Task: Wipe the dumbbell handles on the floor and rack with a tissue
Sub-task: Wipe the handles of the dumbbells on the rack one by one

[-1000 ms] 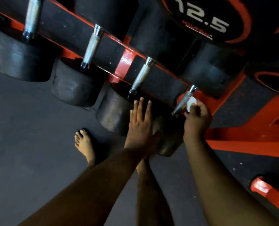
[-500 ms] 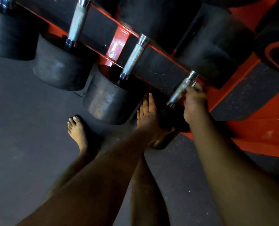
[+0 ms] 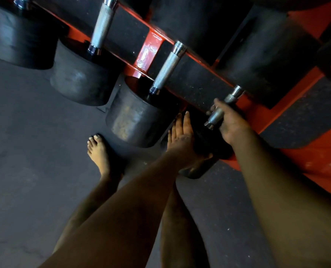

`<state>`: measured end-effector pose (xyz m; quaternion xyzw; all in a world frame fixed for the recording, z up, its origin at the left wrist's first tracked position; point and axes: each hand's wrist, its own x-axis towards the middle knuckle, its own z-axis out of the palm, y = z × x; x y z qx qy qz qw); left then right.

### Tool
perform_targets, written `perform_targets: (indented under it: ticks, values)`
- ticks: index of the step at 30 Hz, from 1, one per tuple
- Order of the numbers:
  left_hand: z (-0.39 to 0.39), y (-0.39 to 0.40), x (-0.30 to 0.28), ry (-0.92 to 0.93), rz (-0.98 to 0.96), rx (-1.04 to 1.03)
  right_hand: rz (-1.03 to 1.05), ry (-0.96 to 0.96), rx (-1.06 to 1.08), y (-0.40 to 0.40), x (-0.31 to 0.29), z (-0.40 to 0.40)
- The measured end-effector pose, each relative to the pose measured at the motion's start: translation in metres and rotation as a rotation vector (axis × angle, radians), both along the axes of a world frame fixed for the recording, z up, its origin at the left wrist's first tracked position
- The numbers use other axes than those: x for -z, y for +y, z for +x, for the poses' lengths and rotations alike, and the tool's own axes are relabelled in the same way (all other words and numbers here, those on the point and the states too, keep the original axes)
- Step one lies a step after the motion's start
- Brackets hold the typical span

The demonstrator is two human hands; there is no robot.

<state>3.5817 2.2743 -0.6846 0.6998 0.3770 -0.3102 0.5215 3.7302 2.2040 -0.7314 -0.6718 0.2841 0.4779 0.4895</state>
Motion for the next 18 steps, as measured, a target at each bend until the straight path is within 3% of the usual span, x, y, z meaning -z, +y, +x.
perform_targets:
  ticks: [4, 6, 9, 16, 18]
  values:
    - [0.0, 0.001, 0.001, -0.001, 0.005, 0.007, 0.103, -0.185, 0.308, 0.003, 0.001, 0.017]
    - [0.0, 0.001, -0.001, -0.011, 0.005, -0.004, -0.097, -0.197, 0.089, -0.004, 0.001, -0.001]
    - [-0.001, 0.001, -0.002, -0.015, -0.007, -0.004, -0.4, -0.141, -0.436, -0.024, 0.003, -0.021]
    - [0.0, 0.002, -0.003, -0.01, 0.0, -0.003, -0.493, -0.278, -0.929, -0.034, -0.014, -0.017]
    - [0.0, 0.002, -0.002, -0.01, -0.001, -0.005, -0.512, -0.394, -1.109, -0.037, -0.03, -0.026]
